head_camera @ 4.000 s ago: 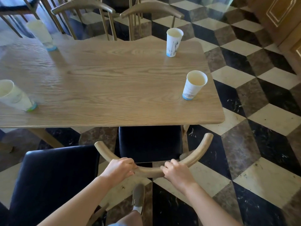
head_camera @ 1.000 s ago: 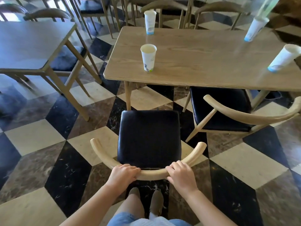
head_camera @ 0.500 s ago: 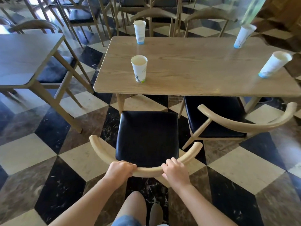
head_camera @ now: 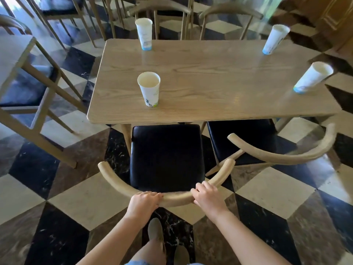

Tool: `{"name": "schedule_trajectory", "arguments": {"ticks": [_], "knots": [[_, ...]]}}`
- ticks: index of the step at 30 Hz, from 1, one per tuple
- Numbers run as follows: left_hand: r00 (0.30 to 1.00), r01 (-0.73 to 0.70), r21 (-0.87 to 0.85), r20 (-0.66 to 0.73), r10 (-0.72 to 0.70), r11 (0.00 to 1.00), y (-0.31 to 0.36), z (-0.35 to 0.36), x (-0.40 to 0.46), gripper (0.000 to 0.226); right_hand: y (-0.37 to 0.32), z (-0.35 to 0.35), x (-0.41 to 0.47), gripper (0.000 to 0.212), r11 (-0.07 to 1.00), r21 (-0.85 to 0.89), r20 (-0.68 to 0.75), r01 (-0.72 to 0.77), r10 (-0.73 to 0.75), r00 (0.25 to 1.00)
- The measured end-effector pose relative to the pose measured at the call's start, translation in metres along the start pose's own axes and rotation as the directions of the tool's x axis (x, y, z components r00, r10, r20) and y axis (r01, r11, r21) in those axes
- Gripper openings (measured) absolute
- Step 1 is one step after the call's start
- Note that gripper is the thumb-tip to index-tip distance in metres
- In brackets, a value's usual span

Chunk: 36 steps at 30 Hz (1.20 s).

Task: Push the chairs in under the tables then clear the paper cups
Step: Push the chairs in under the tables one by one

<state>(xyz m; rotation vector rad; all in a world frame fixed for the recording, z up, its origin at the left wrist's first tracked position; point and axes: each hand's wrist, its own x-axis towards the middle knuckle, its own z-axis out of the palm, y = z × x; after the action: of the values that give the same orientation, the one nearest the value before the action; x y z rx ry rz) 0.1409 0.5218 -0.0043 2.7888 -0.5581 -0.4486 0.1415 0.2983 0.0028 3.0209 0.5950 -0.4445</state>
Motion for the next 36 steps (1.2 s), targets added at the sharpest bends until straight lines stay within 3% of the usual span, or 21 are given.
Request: {"name": "schedule_trajectory", "arguments": {"ticks": [6,10,15,20,25,29,36], "knots": [[0.996,-0.055,0.049,-0.062,0.058,0.997,-0.005,-0.016,0.024,0.047,0.013,-0.009,0.028,0.024,0.998,-0.064,0.079,0.02,-0.015,0.997],[0.996,-0.041,0.066,-0.071,0.045,0.997,-0.011,-0.023,0.044,0.05,0.02,-0.012,0.049,0.028,0.999,-0.047,0.026,-0.011,0.012,1.0],[0.998,0.056,0.008,-0.026,-0.055,0.998,-0.017,-0.033,0.071,0.036,0.031,-0.016,0.076,0.029,0.999,-0.006,-0.019,-0.036,0.035,0.999],[0.996,0.088,0.031,0.012,-0.089,0.996,-0.029,-0.025,0.083,0.04,0.038,-0.014,0.089,0.031,1.0,0.016,-0.044,-0.021,0.022,0.999],[0.994,0.106,-0.003,-0.022,-0.106,0.994,-0.028,-0.033,0.098,0.029,0.047,-0.013,0.103,0.018,0.999,0.044,-0.04,0.004,-0.002,0.999],[0.994,0.104,0.014,0.017,-0.104,0.994,-0.03,-0.037,0.106,0.025,0.054,-0.011,0.11,0.019,0.999,0.03,-0.044,0.024,-0.022,0.999],[0.997,0.044,-0.01,-0.065,-0.045,0.999,-0.029,-0.034,0.101,0.028,0.058,-0.012,0.109,0.022,0.997,0.052,-0.083,0.054,-0.05,0.995]]}}
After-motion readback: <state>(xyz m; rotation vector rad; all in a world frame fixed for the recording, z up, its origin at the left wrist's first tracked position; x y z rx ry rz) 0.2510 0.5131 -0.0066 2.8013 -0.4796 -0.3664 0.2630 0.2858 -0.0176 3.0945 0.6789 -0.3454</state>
